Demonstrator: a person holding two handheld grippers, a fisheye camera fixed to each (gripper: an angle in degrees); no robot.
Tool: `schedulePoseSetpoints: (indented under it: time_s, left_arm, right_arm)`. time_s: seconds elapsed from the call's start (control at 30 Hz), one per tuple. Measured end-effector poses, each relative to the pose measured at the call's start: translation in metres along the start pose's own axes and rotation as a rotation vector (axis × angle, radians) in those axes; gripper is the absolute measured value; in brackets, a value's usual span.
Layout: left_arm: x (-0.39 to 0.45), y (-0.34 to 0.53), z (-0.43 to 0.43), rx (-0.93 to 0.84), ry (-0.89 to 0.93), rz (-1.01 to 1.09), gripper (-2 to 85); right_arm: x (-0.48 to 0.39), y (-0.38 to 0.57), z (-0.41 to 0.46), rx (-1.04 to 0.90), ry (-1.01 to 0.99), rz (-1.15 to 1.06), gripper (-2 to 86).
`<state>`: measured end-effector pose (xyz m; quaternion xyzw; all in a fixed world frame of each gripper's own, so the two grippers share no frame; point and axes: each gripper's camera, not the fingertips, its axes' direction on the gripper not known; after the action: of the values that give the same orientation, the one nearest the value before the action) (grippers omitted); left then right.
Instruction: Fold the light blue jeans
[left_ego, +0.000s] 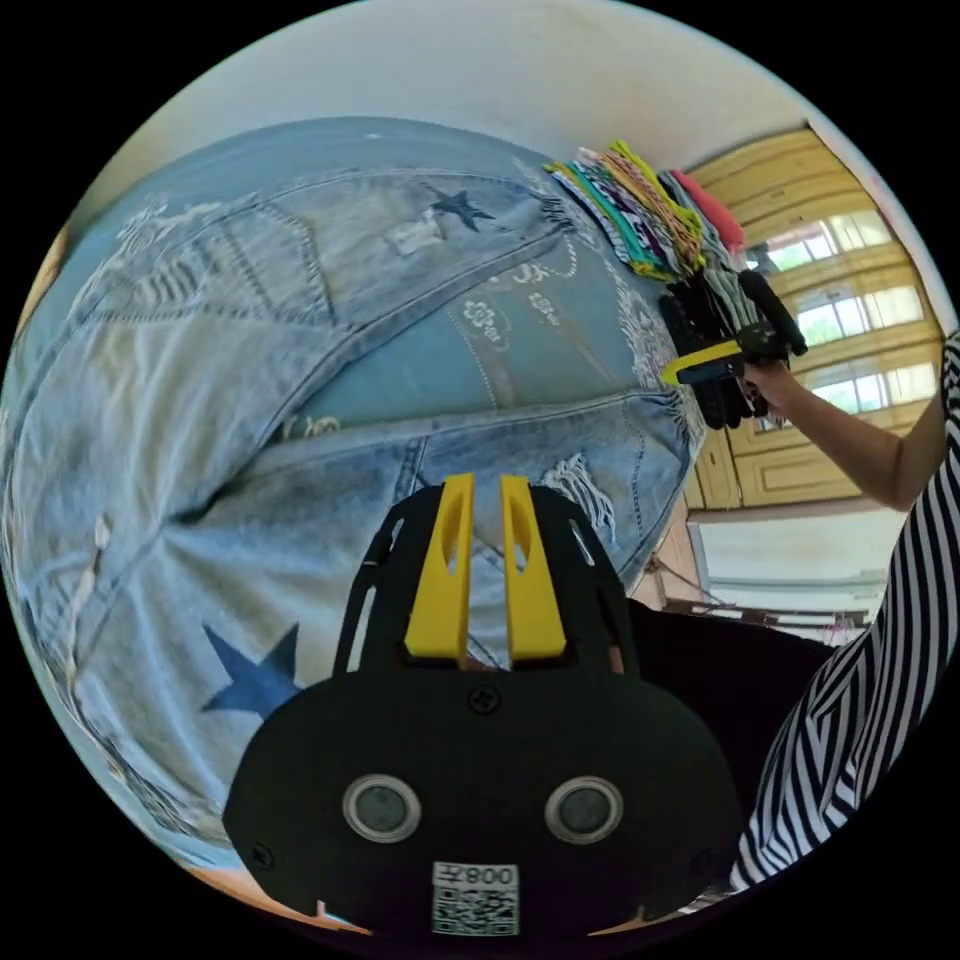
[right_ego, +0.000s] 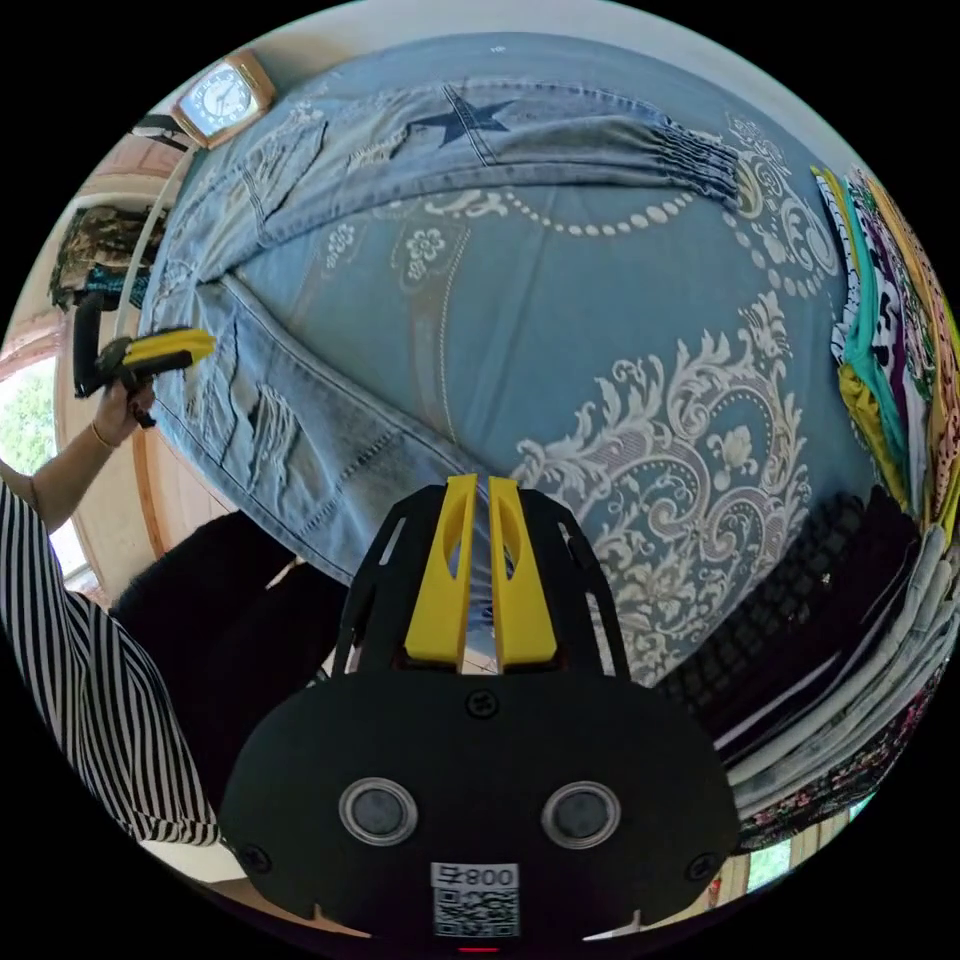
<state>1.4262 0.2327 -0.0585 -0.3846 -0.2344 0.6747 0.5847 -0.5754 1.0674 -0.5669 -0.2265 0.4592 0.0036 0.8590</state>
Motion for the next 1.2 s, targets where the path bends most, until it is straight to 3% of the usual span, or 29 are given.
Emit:
schedulePoseSetpoints:
  time_s: [0.13, 0.23, 0.63, 0.9, 1.07, 1.2]
  left_arm:
    - [0.006, -0.018, 0.020, -0.069, -0.132, 0.221, 3.4]
    - [0.003, -0.015, 0.037, -0.115, -0.202, 0.262, 1.9]
    - [-0.021, 0.017, 0.020, -0.018, -0.126, 0.142, 0.1]
    - [-0.123, 0.099, -0.071, 0.146, -0.133, -0.196, 0.4]
    - [-0.195, 0.158, -0.124, 0.162, -0.336, -0.418, 0.4]
    - [-0.238, 0.186, -0.135, 0.160, -0.396, -0.549, 0.3]
  right_arm:
    - [0.011, -0.016, 0.025, -0.081, 0.042, -0.035, 5.6]
    - [0.013, -0.036, 0.058, -0.179, 0.012, -0.061, 5.5]
    - [0.036, -0.085, 0.088, -0.181, 0.024, -0.006, 1.2]
    - [0.051, -0.134, 0.098, -0.179, -0.007, 0.019, 3.3]
    - [0.077, -0.143, 0.125, -0.260, -0.032, 0.077, 5.3]
    - [0.104, -0.142, 0.146, -0.255, -0.140, 0.189, 5.5]
